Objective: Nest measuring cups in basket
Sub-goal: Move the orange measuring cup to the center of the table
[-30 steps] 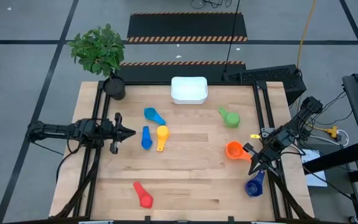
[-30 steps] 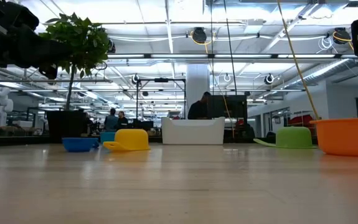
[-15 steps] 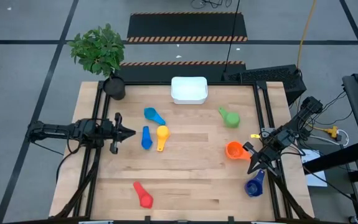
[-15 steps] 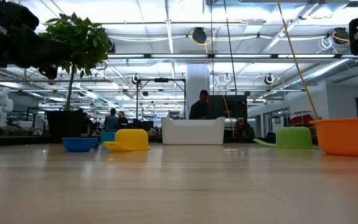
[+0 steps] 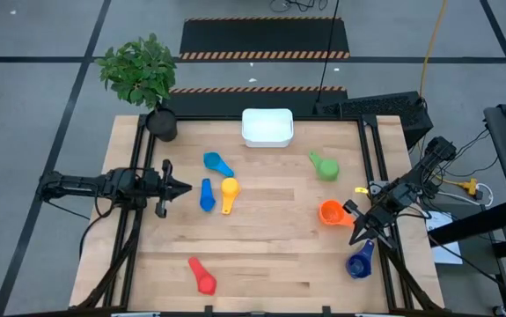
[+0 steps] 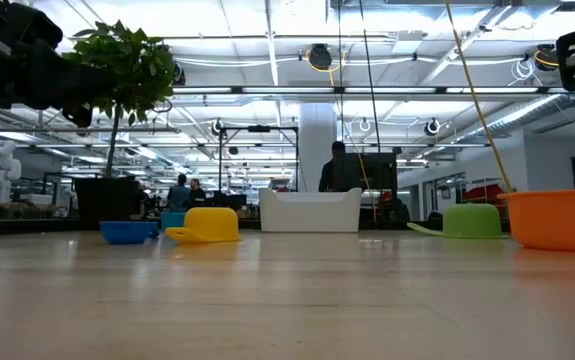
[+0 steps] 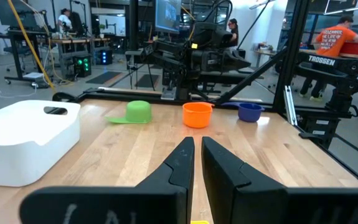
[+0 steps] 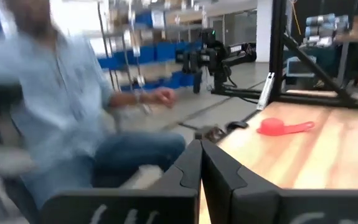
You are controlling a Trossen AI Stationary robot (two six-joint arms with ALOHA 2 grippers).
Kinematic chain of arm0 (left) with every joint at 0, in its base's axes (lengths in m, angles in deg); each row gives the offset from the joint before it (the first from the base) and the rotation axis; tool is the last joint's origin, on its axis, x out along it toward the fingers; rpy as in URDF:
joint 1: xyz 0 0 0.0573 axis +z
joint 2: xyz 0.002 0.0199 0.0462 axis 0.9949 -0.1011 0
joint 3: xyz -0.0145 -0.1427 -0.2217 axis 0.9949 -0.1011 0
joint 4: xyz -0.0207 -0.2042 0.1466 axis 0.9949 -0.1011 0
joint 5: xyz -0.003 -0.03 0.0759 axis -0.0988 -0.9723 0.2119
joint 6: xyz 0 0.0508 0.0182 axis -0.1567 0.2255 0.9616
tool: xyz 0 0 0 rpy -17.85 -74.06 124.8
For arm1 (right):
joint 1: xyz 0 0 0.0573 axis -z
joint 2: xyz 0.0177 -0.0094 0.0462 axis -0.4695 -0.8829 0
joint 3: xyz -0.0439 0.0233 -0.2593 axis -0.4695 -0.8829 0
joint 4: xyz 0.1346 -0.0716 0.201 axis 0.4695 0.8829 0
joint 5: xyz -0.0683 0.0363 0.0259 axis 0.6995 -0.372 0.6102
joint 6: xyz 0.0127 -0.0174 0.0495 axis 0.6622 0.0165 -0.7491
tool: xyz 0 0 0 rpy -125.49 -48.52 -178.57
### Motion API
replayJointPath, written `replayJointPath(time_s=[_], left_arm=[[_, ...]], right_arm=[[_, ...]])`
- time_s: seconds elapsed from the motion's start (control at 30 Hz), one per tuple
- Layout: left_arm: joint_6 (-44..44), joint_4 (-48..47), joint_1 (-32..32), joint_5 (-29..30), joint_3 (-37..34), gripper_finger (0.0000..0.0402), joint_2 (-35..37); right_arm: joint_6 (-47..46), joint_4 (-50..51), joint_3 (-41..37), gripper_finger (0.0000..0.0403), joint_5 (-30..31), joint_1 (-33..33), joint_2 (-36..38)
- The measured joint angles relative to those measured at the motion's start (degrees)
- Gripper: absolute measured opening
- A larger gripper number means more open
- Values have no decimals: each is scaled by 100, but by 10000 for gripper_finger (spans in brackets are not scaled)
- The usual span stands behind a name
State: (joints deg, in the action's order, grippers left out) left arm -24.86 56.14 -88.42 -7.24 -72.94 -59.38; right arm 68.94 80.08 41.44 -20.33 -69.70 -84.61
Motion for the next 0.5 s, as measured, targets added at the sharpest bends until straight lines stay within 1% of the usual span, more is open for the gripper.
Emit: replayJointPath(time_s=[0.07, 0.13, 0.23, 0.37, 0.43, 0.5], left_arm=[[0, 1, 1, -1, 0, 33, -1], [-2, 1, 1, -2, 0, 33, -2], [0, 1, 1, -2, 0, 33, -2], [-1, 1, 0, 0, 0, 33, -1], [-2, 1, 0, -1, 0, 33, 0], [2, 1, -1, -1, 0, 33, 0]], right_arm=[[-596, -212, 0, 0, 198, -2, 4], [-775, -249, 0, 0, 555, -2, 2], [-798, -303, 0, 0, 996, 0, -35], [-717, -899, 84, 0, 1196, 0, -179], [-659, -815, 233, 0, 1262, -3, -332], [-599, -705, 505, 0, 1529, -4, -633]])
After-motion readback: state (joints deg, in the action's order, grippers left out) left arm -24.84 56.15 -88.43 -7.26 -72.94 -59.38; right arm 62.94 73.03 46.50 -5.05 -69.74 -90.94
